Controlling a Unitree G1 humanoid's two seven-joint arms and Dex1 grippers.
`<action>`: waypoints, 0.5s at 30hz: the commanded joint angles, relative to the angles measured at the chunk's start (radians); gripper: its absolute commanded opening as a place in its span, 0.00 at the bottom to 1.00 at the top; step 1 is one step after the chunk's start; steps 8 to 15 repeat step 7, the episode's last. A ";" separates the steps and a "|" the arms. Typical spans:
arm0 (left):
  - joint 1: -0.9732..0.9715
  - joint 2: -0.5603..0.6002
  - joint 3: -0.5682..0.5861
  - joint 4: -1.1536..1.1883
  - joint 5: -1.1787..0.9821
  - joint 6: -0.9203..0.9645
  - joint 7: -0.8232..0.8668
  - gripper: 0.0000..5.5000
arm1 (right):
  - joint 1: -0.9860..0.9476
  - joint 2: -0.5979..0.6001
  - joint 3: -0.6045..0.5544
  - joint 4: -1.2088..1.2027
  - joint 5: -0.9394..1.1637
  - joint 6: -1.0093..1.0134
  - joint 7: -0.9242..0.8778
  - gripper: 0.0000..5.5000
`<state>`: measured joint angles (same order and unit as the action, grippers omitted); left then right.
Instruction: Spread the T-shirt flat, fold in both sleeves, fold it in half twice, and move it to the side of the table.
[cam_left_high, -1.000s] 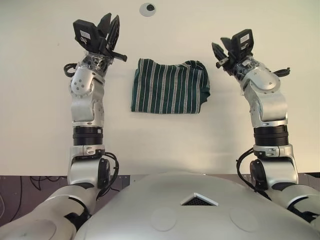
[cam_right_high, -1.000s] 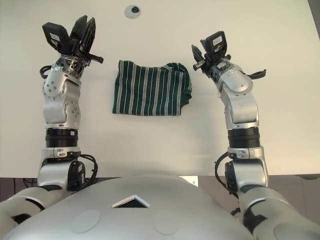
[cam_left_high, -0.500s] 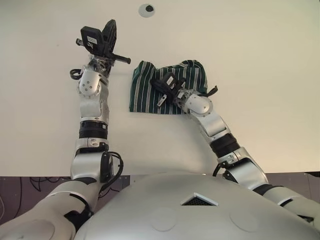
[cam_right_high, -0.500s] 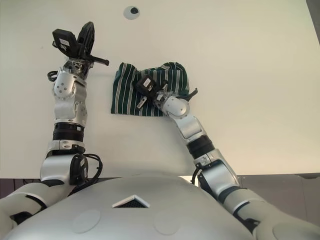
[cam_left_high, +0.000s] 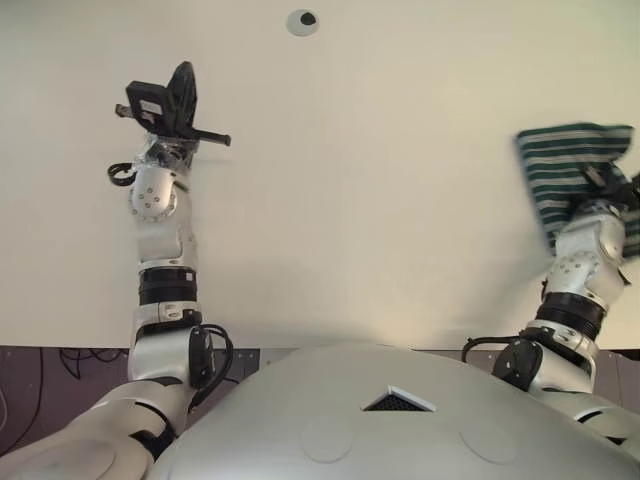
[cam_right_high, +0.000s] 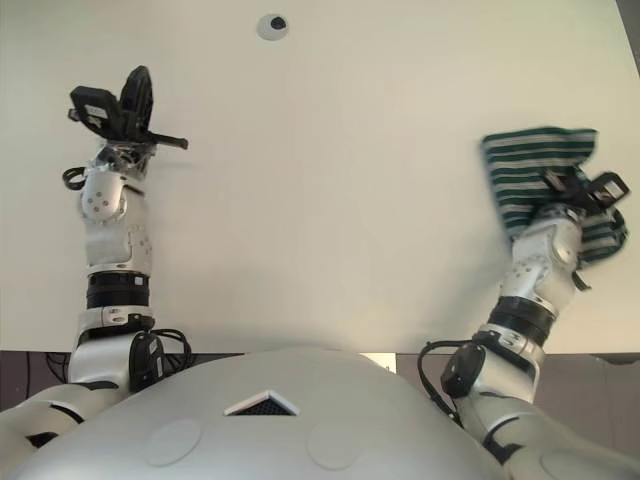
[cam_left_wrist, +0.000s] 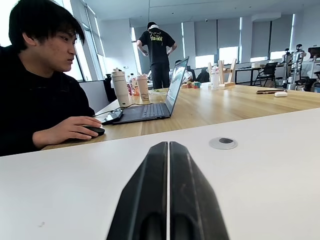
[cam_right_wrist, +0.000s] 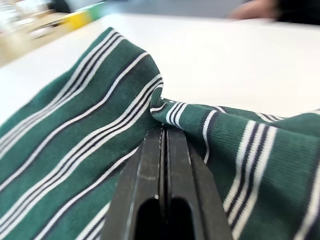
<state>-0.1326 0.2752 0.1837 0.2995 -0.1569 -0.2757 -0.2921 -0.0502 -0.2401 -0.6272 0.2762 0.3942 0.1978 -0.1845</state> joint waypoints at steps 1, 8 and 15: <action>0.050 0.015 0.005 -0.059 0.025 -0.031 0.010 0.00 | -0.012 0.085 0.067 -0.059 -0.034 -0.012 -0.041 0.01; 0.068 -0.013 -0.008 -0.085 0.016 -0.004 0.012 0.00 | 0.083 0.116 0.273 -0.363 -0.141 -0.168 0.101 0.01; 0.068 -0.013 -0.008 -0.085 0.016 -0.004 0.012 0.00 | 0.083 0.116 0.273 -0.363 -0.141 -0.168 0.101 0.01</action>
